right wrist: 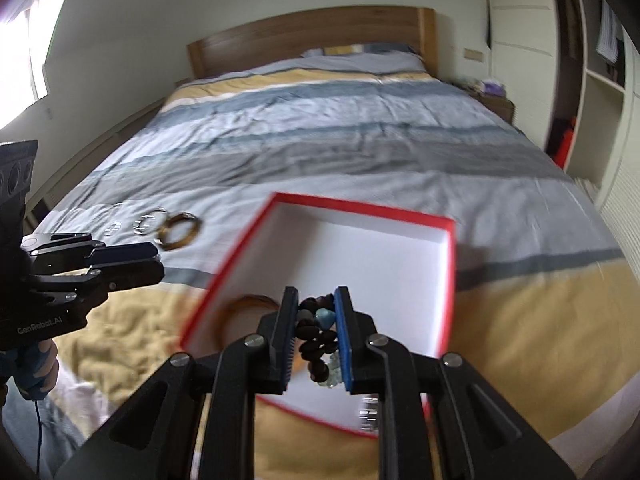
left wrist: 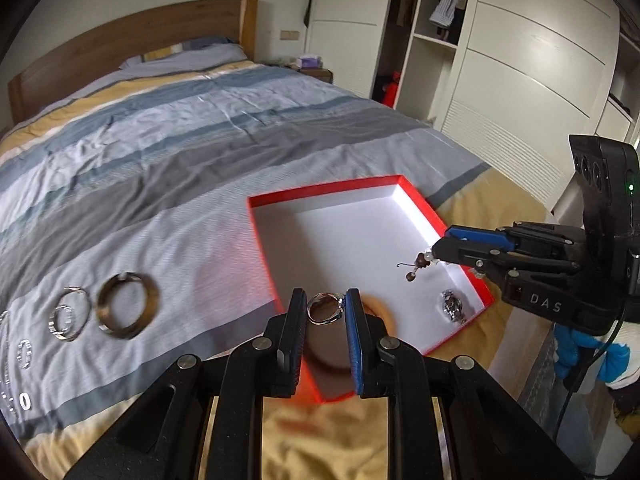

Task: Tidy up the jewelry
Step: 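Carry the ring and beaded bracelet into the red box and release both, then withdraw both open tools from the box and hover over the bed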

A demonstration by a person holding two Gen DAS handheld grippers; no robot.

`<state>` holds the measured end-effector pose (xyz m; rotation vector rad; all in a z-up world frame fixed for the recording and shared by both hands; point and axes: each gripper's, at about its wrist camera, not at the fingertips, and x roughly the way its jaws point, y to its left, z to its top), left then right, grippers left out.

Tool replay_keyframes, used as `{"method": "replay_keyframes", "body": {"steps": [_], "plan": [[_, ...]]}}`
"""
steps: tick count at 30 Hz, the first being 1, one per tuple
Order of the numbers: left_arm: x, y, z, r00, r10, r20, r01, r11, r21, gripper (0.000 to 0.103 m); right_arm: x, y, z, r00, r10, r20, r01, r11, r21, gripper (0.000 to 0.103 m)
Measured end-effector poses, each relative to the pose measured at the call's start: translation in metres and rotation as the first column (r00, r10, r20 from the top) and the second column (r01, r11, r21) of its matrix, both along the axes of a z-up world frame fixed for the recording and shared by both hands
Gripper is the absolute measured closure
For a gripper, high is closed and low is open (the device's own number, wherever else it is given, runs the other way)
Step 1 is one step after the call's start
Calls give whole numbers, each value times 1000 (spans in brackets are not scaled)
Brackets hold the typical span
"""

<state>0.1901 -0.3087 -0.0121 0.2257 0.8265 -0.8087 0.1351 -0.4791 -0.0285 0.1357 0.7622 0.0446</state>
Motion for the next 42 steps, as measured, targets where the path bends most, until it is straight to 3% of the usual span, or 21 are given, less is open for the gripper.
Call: {"method": "replay_keyframes", "body": {"steps": [9,16,33,36,38,42], "plan": [[1,-41,-51,994,-40,-100,46,997,57,84,9,-25,-45,998,-8,-67,11,999,45,86],[5,-46,-75,992,-13,-129,27,994,104,84,10,-28,-55,996,5,-88,1,998,62,86],[2,-38,-76,991,37,-132,-22,994,111,81,-5,-34,-49,995,-31,-95,38,996,77,81],[-3,-37,-71,990,33,-139,-19,995,101,72,-10,-34,-45,995,-39,-91,45,996,74,81],[-6,-35,-64,991,41,-129,-29,995,94,60,-16,-34,-40,996,-44,-84,50,996,71,80],[-15,-26,-45,993,55,-106,-47,996,78,59,-28,-29,-26,996,-52,-67,57,996,70,80]]}}
